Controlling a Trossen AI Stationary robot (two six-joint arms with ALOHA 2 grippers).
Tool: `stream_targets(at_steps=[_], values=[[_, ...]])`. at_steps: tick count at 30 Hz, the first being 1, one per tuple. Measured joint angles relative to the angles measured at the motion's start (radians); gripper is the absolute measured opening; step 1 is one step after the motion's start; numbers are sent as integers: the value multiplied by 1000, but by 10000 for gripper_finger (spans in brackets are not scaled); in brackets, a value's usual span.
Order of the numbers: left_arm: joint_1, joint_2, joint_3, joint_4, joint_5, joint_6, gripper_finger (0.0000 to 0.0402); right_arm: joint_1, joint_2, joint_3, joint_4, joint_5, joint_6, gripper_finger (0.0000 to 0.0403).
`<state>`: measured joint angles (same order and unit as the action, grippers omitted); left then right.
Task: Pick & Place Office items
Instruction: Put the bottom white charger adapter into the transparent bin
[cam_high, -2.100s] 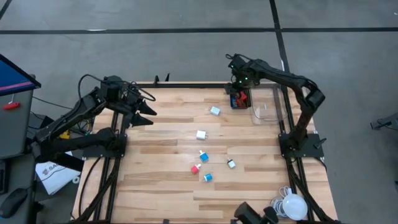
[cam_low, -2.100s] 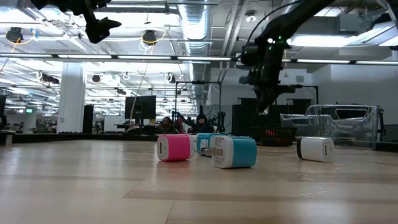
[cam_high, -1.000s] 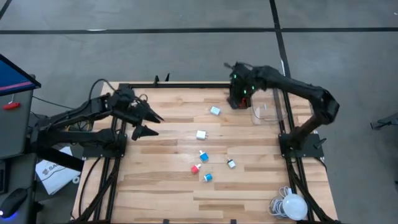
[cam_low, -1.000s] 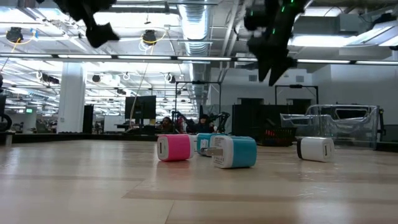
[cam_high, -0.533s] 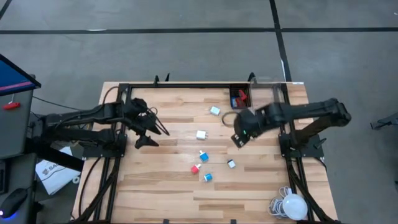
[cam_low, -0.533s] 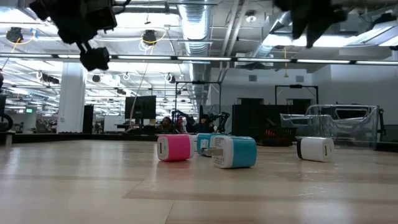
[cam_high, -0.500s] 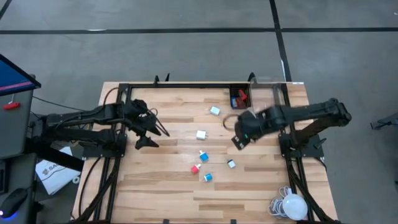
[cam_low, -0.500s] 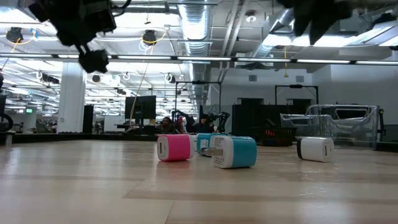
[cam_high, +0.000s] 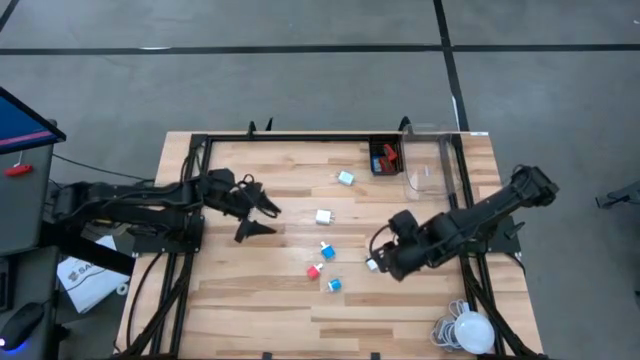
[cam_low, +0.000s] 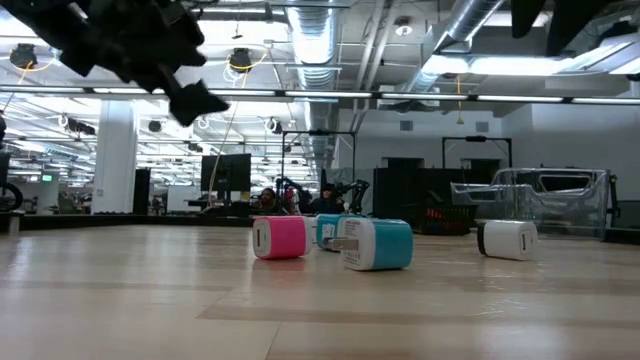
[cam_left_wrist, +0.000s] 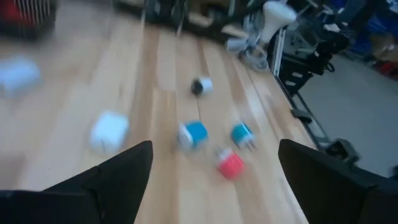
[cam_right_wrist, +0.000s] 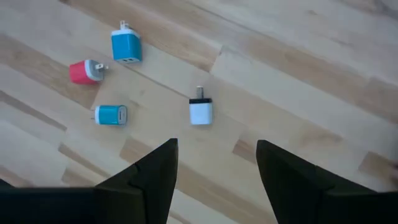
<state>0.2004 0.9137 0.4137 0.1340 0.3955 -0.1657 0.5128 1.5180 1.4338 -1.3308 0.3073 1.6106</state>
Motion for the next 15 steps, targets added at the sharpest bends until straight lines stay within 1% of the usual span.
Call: stream_targets(at_steps=[3, 6, 10, 13, 15], values=[[-6, 37, 0, 83, -4, 98, 345, 31, 6, 0, 2, 2, 68, 210], [-9, 102, 0, 148, -12, 145, 347, 61, 5, 0, 3, 8, 135, 210], [-9, 220, 0, 224, -46, 226, 350, 96, 1, 0, 4, 39, 214, 210], [-9, 317, 0, 316, -92, 293, 349, 110, -2, 1, 7, 70, 266, 210], [-9, 385, 0, 395, -101, 323, 349, 116, -2, 7, 7, 85, 281, 210]])
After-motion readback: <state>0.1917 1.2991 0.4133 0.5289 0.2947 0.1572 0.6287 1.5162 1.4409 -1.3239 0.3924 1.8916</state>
